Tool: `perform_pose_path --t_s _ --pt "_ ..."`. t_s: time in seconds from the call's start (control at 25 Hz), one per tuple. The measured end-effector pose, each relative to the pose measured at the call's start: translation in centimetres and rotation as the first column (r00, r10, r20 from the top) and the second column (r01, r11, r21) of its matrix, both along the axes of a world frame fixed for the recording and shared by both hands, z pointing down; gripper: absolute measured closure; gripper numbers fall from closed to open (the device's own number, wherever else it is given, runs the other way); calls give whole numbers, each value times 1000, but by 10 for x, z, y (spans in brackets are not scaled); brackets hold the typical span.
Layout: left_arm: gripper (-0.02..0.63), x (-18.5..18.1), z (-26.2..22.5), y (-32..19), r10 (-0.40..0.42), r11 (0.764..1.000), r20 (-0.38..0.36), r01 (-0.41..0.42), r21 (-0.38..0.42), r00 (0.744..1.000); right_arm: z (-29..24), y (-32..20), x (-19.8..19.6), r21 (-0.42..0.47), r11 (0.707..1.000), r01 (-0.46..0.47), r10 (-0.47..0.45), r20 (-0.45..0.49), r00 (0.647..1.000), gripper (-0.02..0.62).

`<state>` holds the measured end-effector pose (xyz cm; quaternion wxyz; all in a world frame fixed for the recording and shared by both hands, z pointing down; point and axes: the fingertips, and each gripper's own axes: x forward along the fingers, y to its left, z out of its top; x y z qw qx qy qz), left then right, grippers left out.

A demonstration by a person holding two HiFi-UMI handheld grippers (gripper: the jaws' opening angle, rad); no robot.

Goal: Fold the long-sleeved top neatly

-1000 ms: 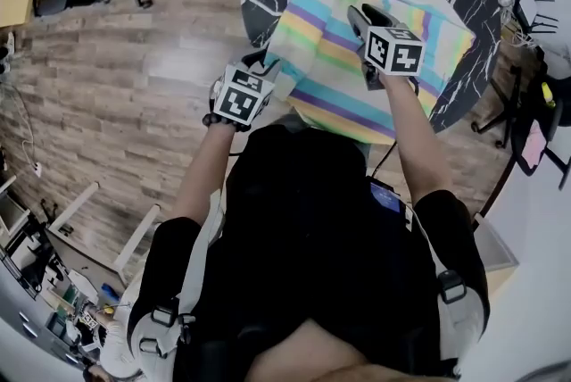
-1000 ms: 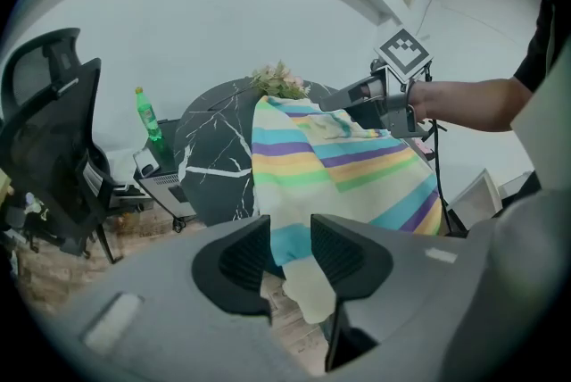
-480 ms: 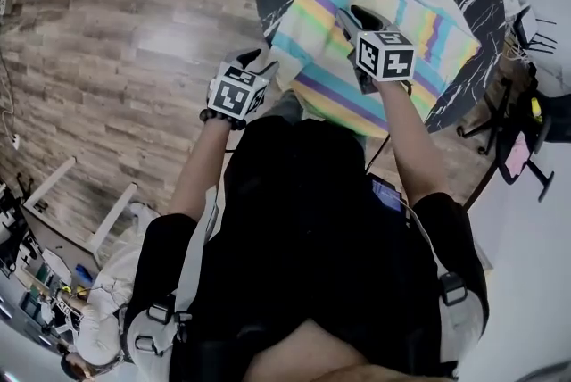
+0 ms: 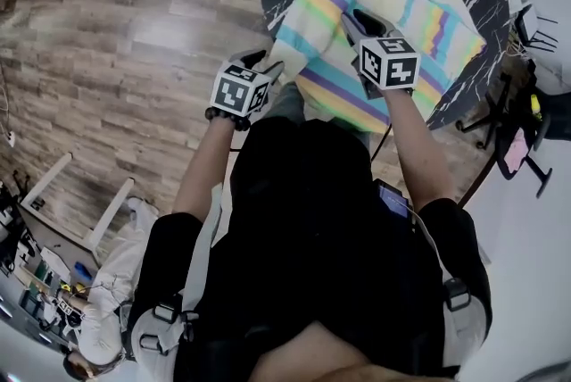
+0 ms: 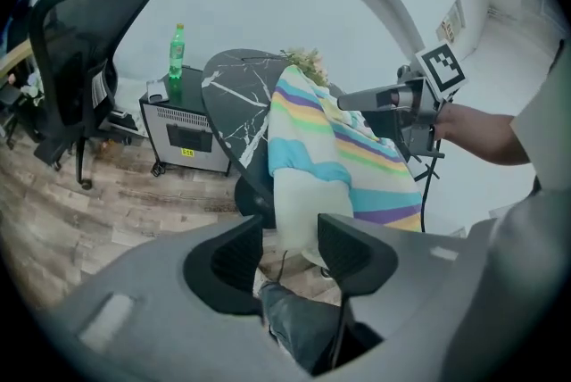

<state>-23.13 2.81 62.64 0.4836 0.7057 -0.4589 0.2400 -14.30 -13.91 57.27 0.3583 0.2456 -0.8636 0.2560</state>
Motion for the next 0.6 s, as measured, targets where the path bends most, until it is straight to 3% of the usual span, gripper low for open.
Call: perform_pose_path --t_s 0.12,0.28,0.48,0.6 --pt "403 3 7 0 -71 997 -84 71 -9 994 4 5 3 -1 1000 -2 2 -14 1000 480" --pt "405 10 18 1 -189 982 -219 184 -41 957 6 10 11 1 1000 -4 4 -35 999 508" --pt "437 14 17 0 -198 980 -236 198 -23 951 7 11 21 -1 1000 -10 10 -52 999 511" --pt "506 11 12 -3 -214 976 -234 220 -1 948 9 14 22 -6 1000 -5 4 -58 998 513"
